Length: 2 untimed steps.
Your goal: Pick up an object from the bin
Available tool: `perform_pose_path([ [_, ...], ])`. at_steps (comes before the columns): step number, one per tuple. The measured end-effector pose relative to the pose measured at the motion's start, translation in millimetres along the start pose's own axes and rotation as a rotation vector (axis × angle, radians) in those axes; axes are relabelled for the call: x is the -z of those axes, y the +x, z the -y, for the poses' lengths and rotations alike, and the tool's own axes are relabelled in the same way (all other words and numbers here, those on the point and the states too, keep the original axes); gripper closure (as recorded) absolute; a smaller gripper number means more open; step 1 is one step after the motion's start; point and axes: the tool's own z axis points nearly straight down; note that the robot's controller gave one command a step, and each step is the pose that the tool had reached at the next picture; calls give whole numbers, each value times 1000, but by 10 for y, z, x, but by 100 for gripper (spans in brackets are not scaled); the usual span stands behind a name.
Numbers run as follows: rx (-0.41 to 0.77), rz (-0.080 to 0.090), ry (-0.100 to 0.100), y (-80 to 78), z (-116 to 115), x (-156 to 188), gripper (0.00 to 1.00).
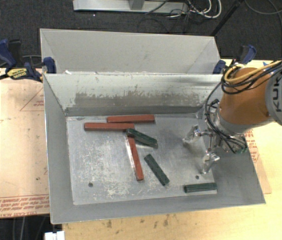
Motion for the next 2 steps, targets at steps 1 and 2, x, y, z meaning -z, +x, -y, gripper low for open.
perform_pose_path([
  [1,-24,-7,-6,329,-79,373,0],
  [2,175,0,2,626,-30,713,0],
])
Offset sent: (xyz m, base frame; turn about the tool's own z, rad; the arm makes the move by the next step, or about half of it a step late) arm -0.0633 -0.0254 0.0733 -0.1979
